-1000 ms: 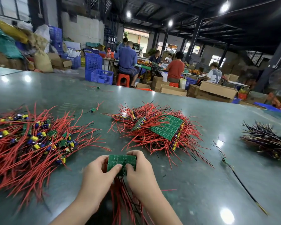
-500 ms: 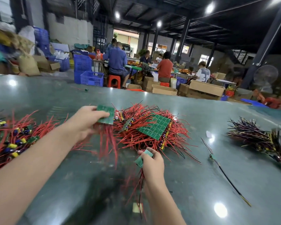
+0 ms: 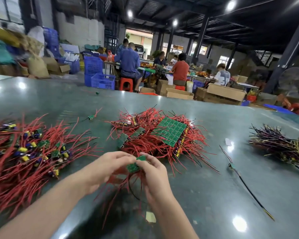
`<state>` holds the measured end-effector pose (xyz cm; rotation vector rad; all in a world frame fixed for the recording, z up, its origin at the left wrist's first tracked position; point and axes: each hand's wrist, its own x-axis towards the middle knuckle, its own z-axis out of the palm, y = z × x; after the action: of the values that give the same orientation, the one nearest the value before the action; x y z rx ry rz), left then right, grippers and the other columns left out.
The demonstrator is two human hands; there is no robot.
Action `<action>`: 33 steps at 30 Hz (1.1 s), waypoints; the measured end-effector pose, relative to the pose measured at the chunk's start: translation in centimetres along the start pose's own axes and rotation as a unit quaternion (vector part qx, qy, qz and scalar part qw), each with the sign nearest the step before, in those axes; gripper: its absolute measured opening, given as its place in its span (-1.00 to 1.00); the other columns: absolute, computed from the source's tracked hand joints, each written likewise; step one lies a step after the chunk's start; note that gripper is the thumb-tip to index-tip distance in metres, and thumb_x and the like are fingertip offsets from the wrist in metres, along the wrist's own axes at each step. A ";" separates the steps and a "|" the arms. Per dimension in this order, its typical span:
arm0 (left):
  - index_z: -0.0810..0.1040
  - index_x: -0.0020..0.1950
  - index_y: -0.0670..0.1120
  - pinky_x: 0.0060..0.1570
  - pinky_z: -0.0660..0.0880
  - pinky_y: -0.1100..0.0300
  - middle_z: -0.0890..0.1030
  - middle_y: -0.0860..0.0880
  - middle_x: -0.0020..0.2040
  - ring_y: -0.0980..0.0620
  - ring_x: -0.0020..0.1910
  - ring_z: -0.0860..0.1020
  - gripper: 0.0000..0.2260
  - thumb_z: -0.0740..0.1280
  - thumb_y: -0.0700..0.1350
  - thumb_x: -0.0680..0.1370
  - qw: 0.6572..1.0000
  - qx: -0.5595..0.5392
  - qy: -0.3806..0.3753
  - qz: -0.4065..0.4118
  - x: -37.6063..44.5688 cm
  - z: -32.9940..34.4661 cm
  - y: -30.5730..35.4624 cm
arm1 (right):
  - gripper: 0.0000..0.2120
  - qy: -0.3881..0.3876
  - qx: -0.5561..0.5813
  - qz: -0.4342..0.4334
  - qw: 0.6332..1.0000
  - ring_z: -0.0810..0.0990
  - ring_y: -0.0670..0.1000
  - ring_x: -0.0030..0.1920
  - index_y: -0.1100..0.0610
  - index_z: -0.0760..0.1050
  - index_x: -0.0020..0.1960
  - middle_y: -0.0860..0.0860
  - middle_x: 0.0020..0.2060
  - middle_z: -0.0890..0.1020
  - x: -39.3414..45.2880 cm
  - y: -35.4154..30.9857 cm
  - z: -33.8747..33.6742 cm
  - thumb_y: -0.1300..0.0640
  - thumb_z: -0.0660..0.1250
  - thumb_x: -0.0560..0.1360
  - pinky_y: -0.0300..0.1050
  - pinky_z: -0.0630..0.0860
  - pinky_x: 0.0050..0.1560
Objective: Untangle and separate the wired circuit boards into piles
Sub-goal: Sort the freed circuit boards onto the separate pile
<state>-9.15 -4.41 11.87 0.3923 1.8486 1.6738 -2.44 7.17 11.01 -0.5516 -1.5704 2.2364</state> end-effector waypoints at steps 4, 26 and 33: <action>0.61 -0.05 -0.13 -0.44 0.44 0.39 0.67 -0.03 -0.23 0.20 -0.37 0.56 -0.85 0.38 -0.33 0.45 0.992 -0.027 0.095 0.084 -2.5 -0.4 -2.5 | -0.76 -0.090 -0.164 -0.059 0.981 0.59 -0.06 -0.14 0.04 0.57 -0.12 0.03 -0.16 0.64 -0.7 0.2 0.5 0.38 0.32 0.44 -0.18 0.52 0.02; 0.61 -0.16 -0.02 -0.19 0.46 0.47 0.68 0.14 -0.22 0.28 -0.24 0.59 -0.89 0.46 -0.22 0.43 0.942 0.021 0.274 0.191 -4.6 -0.3 -4.0 | -0.73 -0.122 -0.203 -0.147 0.960 0.62 -0.13 -0.22 0.01 0.59 -0.09 0.00 -0.20 0.69 -1.8 1.6 1.8 0.38 0.33 0.43 -0.20 0.55 -0.05; 0.60 -0.19 -0.04 -0.25 0.47 0.46 0.68 0.06 -0.22 0.24 -0.27 0.59 -0.85 0.46 -0.28 0.39 0.940 -0.025 0.273 0.205 -4.3 -0.3 -4.3 | -0.77 -0.091 -0.242 -0.156 0.953 0.65 -0.09 -0.26 -0.01 0.60 -0.10 -0.05 -0.28 0.68 -1.9 1.9 2.1 0.32 0.35 0.45 -0.14 0.60 -0.05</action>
<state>-5.25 -7.90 8.71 0.3258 2.2199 2.2864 -2.03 3.92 10.07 -0.1971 -2.1502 1.7076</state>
